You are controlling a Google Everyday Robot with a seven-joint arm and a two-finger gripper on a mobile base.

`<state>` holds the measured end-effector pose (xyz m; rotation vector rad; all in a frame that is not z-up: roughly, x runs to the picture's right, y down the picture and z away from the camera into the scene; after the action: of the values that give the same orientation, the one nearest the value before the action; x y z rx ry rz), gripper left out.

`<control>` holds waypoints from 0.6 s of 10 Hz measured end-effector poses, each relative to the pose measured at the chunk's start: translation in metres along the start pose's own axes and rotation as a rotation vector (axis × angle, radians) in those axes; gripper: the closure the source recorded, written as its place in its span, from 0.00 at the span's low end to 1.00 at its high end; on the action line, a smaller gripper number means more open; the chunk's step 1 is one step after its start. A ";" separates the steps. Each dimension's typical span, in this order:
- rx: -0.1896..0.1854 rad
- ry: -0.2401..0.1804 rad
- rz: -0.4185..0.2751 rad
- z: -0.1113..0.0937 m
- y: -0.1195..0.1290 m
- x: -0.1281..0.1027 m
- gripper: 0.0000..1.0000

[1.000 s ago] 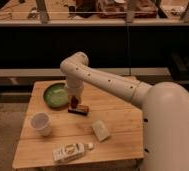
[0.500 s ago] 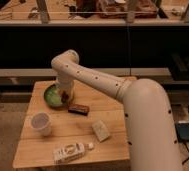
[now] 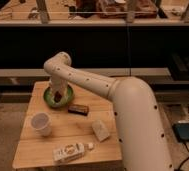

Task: Place the pepper in the ceramic bowl

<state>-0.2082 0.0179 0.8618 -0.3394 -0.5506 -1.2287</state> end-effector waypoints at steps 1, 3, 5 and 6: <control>-0.006 0.010 0.017 0.011 0.001 0.009 0.50; -0.008 0.030 0.060 0.017 0.006 0.020 0.41; -0.006 0.053 0.116 0.011 0.018 0.025 0.41; -0.009 0.078 0.127 0.009 0.023 0.035 0.41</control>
<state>-0.1804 0.0026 0.8902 -0.3274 -0.4502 -1.1176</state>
